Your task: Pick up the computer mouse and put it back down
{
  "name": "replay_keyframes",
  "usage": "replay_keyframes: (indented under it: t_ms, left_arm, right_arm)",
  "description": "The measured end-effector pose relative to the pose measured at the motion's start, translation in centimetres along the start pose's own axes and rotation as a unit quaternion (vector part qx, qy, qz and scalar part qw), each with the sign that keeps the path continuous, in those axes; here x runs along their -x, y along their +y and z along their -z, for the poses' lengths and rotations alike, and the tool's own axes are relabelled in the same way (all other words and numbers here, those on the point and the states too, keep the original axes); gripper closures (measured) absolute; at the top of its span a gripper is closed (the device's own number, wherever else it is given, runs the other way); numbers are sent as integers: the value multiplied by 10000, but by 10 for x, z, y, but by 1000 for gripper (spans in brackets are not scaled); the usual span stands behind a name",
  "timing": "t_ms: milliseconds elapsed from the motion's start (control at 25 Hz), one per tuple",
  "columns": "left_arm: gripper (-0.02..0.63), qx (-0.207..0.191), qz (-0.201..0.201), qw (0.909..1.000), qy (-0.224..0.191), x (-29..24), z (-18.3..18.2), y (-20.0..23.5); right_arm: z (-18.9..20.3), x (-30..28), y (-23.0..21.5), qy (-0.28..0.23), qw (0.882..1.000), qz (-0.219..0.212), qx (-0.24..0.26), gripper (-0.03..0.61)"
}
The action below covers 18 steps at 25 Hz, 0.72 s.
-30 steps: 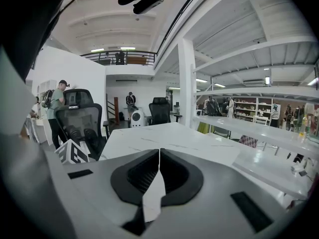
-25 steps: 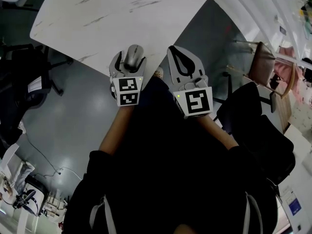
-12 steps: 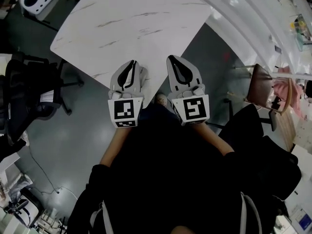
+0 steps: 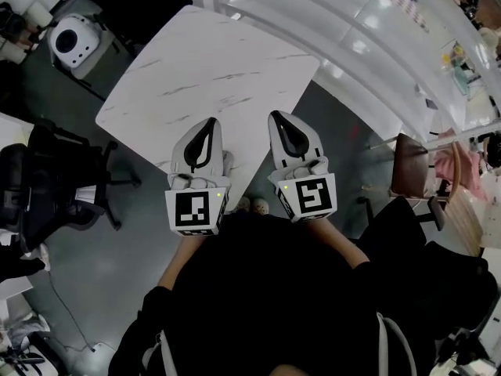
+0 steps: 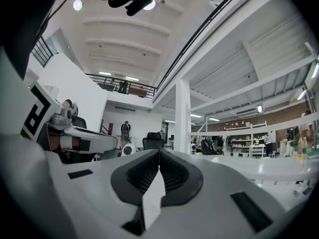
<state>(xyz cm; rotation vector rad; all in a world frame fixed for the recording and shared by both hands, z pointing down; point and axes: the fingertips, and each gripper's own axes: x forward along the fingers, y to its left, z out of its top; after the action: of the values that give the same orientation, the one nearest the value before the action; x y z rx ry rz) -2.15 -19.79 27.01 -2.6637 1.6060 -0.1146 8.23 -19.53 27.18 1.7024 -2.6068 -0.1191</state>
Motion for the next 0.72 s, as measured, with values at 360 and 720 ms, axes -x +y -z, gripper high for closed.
replay_keyframes:
  t_ms: [360,720]
  left_arm:
    - [606,23,20,10000,-76,8,-7,-7]
    - [606,106,-30,9999,-32,15,1,-7]
  right_arm:
    - [-14,11,-2,-143,9998,43,107,558]
    - [-13,10,10,-102,9999,-66,-55,558]
